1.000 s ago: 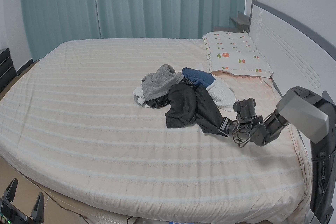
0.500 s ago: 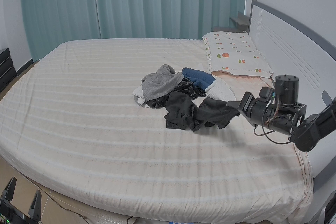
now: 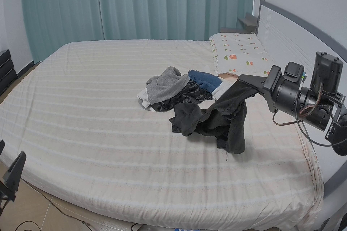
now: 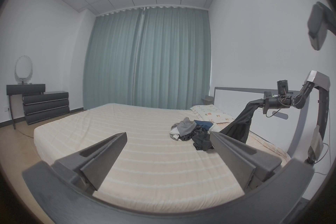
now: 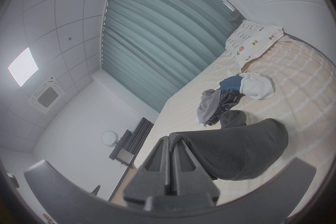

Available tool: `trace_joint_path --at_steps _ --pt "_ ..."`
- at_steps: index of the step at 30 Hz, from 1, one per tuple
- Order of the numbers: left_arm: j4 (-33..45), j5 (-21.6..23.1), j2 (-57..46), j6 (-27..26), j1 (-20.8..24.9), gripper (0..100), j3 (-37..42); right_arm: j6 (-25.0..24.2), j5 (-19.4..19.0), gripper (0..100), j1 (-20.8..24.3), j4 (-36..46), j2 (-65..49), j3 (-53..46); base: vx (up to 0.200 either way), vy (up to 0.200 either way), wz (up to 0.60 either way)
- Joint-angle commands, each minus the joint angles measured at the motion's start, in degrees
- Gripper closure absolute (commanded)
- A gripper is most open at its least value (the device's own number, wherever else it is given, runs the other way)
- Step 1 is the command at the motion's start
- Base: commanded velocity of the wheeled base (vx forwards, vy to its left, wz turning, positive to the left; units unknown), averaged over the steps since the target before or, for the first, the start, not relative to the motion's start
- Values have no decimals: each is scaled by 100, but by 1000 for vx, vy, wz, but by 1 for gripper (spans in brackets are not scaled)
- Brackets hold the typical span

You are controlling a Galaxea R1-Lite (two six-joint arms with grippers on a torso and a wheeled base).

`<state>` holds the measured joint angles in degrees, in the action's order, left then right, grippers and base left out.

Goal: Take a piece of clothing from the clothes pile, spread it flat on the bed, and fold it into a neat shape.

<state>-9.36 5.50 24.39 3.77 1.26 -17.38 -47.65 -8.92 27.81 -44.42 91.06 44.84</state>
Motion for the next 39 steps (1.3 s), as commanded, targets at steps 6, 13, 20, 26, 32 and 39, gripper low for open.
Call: trace_joint_path --at_steps 6,13,20,26,32,39 --pt "-1533 232 4319 195 1404 0 -424 -7 -426 100 348 1032 -1310 -203 0 0 0" --pt "-2535 180 6227 379 2212 0 -529 2 -382 100 366 1111 -1390 -432 0 0 0" --pt "-3458 -374 7694 704 2898 0 -925 2 -382 100 357 1190 -1372 -432 0 0 0" --pt "-3731 -778 8740 836 3460 0 -1707 2 -408 100 357 1269 -1337 -397 0 0 0" --pt "-3740 -893 9593 836 3610 0 -2489 2 -408 100 357 1261 -1310 -379 0 0 0" --pt "-3783 -893 10366 836 3610 0 -3254 2 -408 100 357 1261 -1328 -379 0 0 0"
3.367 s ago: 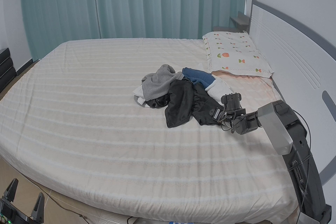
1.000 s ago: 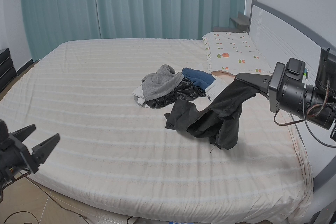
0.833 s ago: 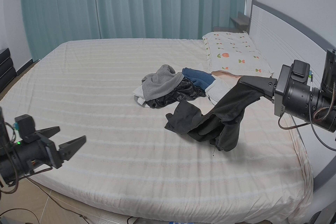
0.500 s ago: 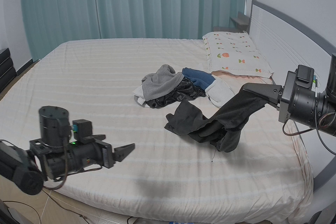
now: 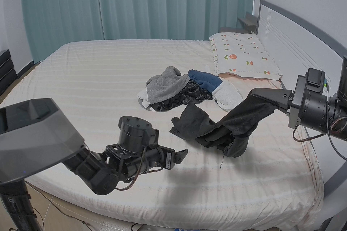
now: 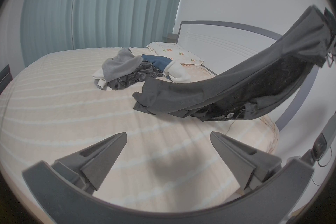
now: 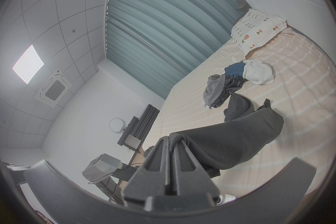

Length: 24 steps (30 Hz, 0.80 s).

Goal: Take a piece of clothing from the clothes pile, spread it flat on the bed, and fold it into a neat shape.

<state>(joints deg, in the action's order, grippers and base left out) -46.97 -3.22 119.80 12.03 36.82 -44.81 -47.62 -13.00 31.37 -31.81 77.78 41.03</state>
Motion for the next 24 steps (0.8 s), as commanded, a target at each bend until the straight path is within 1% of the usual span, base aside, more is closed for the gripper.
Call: trace_joint_path --at_steps 1,6,8,9,12,15,16,18,21,22,24 --pt "-31 -21 923 10 63 0 -599 -2 -1 100 1 -1 1 1 0 0 0" --pt "-31 -21 1353 54 54 0 -1109 -2 8 100 1 -10 1 10 0 0 0" --pt "-31 -21 1353 54 54 0 -1109 -2 8 100 1 -10 1 10 0 0 0" --pt "-31 -74 1555 168 54 0 -1390 -2 16 100 1 -10 -8 10 0 0 0" --pt "-40 -557 1916 388 45 0 -2014 -2 16 100 -8 -10 -17 -8 0 0 0" --pt "-31 -654 2215 528 19 0 -2532 -2 16 100 -17 -10 -17 1 0 0 0" --pt "-31 -654 2250 546 19 0 -2594 -2 16 100 -17 -10 -17 10 0 0 0" --pt "-23 -698 2619 642 19 0 -3130 -2 25 100 -17 -27 -43 10 0 0 0" --pt "-23 -847 3006 660 -34 0 -3613 -2 25 100 -52 -36 -114 10 0 0 0" --pt "-23 -847 3006 660 -34 0 -3613 -2 25 100 -52 -36 -114 10 0 0 0" --pt "-23 -961 3366 669 -131 0 -4044 -2 25 100 -60 -45 -140 10 0 0 0"
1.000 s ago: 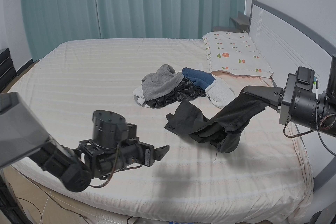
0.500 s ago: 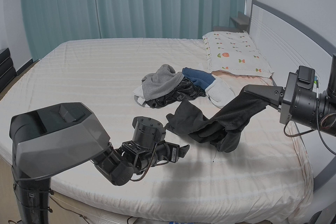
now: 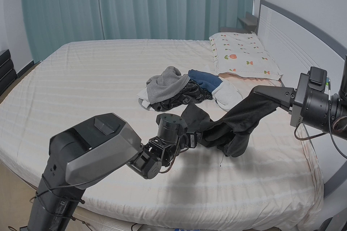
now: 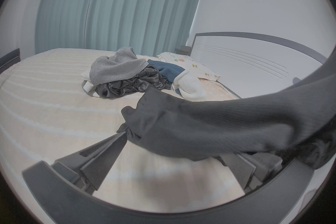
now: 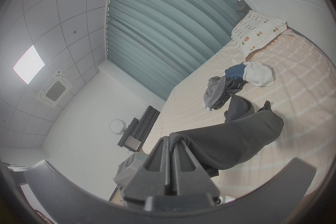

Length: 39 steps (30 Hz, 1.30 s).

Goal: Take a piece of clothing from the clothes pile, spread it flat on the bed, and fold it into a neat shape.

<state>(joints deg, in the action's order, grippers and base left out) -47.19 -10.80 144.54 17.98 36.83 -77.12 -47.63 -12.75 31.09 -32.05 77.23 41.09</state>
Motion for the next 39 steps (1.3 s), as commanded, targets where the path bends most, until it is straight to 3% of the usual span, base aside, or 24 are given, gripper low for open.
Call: trace_joint_path --at_steps 1,13,14,17,26,30,36,39 --pt "-1 -229 979 74 -167 0 -928 -1 1 100 -32 -29 -103 4 0 0 0" --pt "131 -414 1208 707 -475 0 -1578 -18 -34 100 -191 -38 -322 -23 0 0 0" --pt "131 -414 1199 733 -475 100 -1578 -18 -34 100 -191 -38 -322 -23 0 0 0" --pt "140 -449 1093 821 -475 100 -1385 -18 -43 100 -322 -38 -270 -58 0 0 0" --pt "149 -511 -559 1050 -475 100 478 -10 -61 100 -718 -56 47 -75 0 0 0" --pt "474 -502 -1965 1190 -404 100 1498 -10 -70 100 -867 -73 644 -5 0 0 0" --pt "1485 -476 -3178 1665 -413 100 1384 -1 1 100 -929 -794 1488 294 0 0 0" --pt "2566 -476 -3811 2465 -457 100 804 -1 10 100 -1184 -1119 1515 997 0 0 0"
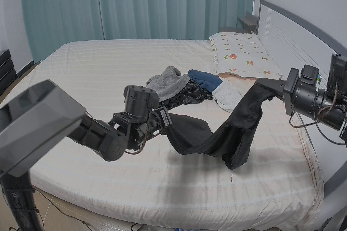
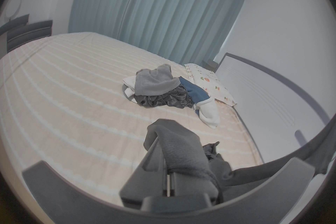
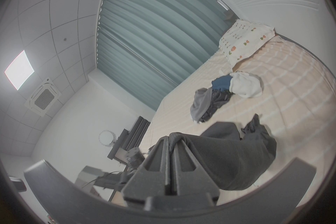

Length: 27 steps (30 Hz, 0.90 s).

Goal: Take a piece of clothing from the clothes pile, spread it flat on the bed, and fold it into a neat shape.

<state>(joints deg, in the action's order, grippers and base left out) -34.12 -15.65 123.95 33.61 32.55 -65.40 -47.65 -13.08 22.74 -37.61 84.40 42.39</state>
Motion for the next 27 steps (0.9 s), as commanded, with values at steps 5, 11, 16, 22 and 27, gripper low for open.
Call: trace_joint_path --at_steps 5,11,16,22,27 --pt "2129 308 -2306 1209 -64 100 -429 -34 42 100 -604 -634 648 1509 0 0 0" --pt "1980 537 -2490 1218 -56 100 449 -16 16 100 -533 -801 903 499 0 0 0" --pt "1461 695 -2244 1271 -64 100 1117 -69 16 100 -507 -1820 1475 -336 0 0 0" --pt "626 739 -1963 1754 -64 100 1724 -51 165 100 -305 -3103 2151 -1022 0 0 0" --pt "151 801 -1998 1965 -64 100 2207 -165 482 100 -314 -3288 2424 -1180 0 0 0"
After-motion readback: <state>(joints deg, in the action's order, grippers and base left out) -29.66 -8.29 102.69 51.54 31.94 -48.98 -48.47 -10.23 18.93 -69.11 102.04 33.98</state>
